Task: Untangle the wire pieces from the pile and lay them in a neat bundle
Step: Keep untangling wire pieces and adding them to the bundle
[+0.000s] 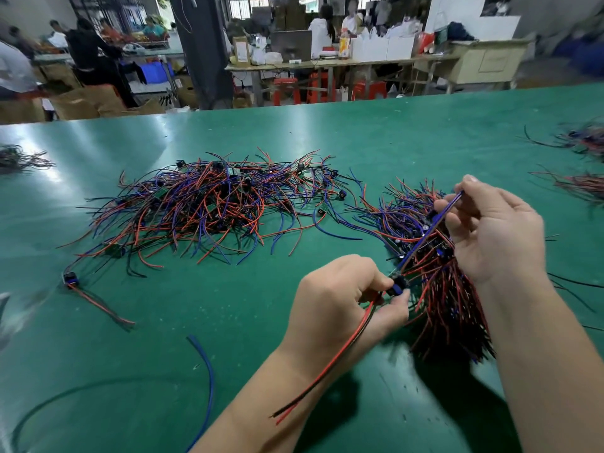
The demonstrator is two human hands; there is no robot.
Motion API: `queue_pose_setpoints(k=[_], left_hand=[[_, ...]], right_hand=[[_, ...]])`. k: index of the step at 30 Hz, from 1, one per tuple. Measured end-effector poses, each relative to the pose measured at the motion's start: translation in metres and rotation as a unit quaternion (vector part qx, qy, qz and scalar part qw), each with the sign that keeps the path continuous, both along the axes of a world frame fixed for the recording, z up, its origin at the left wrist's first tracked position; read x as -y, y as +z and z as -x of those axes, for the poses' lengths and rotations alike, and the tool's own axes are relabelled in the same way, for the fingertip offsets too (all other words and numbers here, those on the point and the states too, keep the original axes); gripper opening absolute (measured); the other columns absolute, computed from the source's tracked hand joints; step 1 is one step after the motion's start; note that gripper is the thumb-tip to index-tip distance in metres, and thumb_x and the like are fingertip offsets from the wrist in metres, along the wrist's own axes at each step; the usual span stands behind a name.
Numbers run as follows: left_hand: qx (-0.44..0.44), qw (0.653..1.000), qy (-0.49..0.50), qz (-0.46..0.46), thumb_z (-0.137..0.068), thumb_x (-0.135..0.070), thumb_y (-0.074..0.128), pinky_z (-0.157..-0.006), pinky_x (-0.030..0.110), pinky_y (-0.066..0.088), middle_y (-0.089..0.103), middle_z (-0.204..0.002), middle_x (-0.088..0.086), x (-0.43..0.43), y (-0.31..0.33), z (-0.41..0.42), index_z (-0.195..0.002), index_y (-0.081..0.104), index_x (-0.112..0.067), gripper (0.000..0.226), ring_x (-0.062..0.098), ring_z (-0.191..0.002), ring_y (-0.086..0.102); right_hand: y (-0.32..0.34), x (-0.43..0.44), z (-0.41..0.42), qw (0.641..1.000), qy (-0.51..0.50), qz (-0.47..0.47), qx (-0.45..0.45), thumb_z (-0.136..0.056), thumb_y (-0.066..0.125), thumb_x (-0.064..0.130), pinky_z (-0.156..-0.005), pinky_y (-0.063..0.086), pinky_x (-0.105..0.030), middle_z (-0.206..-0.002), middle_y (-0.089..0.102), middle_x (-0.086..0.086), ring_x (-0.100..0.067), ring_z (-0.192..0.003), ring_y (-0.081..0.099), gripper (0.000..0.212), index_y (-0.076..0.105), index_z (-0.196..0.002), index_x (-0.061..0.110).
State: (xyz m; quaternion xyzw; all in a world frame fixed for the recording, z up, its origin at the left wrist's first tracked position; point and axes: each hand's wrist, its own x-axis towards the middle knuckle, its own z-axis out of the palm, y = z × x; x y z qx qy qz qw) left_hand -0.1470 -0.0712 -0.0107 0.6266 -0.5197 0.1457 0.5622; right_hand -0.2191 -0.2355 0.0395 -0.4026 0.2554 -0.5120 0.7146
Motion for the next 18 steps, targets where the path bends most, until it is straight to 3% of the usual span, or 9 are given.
queue_pose_setpoints(k=[3, 5, 8, 11, 14, 16, 18], left_hand=[[0.003, 0.999, 0.025, 0.029, -0.069, -0.012, 0.081, -0.055, 0.028, 0.051, 0.065, -0.068, 0.002, -0.002, -0.002, -0.006, -0.068, 0.063, -0.006, 0.019, 0.015, -0.057, 0.062], [-0.039, 0.996, 0.064, 0.050, -0.070, -0.015, 0.081, -0.057, 0.025, 0.052, 0.065, -0.070, -0.001, -0.002, -0.003, -0.012, -0.069, 0.065, -0.009, 0.017, 0.010, -0.057, 0.061], [-0.087, 0.986, 0.135, 0.049, -0.072, -0.024, 0.080, -0.057, 0.019, 0.046, 0.062, -0.064, -0.010, -0.003, -0.004, -0.022, -0.070, 0.066, -0.017, 0.016, 0.001, -0.055, 0.054], [-0.086, 0.984, 0.155, 0.018, -0.072, -0.027, 0.079, -0.055, 0.012, 0.037, 0.053, -0.054, -0.015, -0.004, -0.006, -0.028, -0.074, 0.067, -0.023, 0.013, -0.006, -0.051, 0.046], [-0.076, 0.991, 0.113, -0.006, -0.071, -0.024, 0.080, -0.058, 0.016, 0.045, 0.063, -0.064, -0.013, -0.004, -0.006, -0.029, -0.088, 0.071, -0.022, 0.019, -0.001, -0.053, 0.054], [-0.033, 0.996, 0.066, -0.046, -0.072, -0.018, 0.080, -0.064, 0.019, 0.051, 0.071, -0.089, -0.009, -0.005, -0.005, -0.030, -0.105, 0.071, -0.017, 0.034, 0.006, -0.061, 0.062], [0.052, 0.991, 0.075, -0.094, -0.075, -0.016, 0.075, -0.068, 0.024, 0.053, 0.071, -0.100, -0.002, -0.006, -0.003, -0.036, -0.111, 0.069, -0.011, 0.037, 0.012, -0.070, 0.065]], right_hand=[[0.001, 0.000, -0.003, 0.999, 0.035, -0.033, 0.022, -0.101, 0.043, 0.026, -0.044, 0.049, -0.017, -0.056, 0.067, -0.006, -0.019, -0.057, 0.070, 0.035, 0.059, -0.077, 0.006], [0.001, -0.003, -0.007, 0.996, 0.081, -0.035, -0.017, -0.103, 0.033, 0.035, -0.049, 0.053, -0.020, -0.065, 0.071, -0.011, -0.023, -0.065, 0.072, 0.044, 0.059, -0.086, 0.004], [-0.005, -0.021, -0.015, 0.972, 0.182, 0.067, -0.133, -0.092, 0.056, 0.032, -0.050, 0.055, -0.024, -0.069, 0.071, -0.013, -0.023, -0.061, 0.070, 0.027, 0.062, -0.089, 0.006], [-0.015, -0.047, -0.020, 0.913, 0.269, 0.236, -0.195, -0.065, 0.077, 0.026, -0.061, 0.057, -0.026, -0.072, 0.072, -0.007, -0.016, -0.064, 0.067, 0.026, 0.070, -0.086, 0.013], [-0.016, -0.055, -0.021, 0.896, 0.200, 0.326, -0.224, -0.070, 0.081, 0.012, -0.070, 0.056, -0.028, -0.074, 0.074, -0.001, -0.012, -0.066, 0.066, 0.015, 0.073, -0.079, 0.020], [-0.012, -0.050, -0.019, 0.917, 0.141, 0.318, -0.196, -0.074, 0.078, 0.007, -0.071, 0.056, -0.025, -0.075, 0.075, 0.000, -0.010, -0.067, 0.067, 0.016, 0.074, -0.082, 0.020], [-0.007, -0.038, -0.012, 0.938, 0.068, 0.299, -0.161, -0.077, 0.075, 0.006, -0.069, 0.055, -0.019, -0.076, 0.075, 0.004, -0.007, -0.067, 0.068, 0.016, 0.074, -0.085, 0.020]])
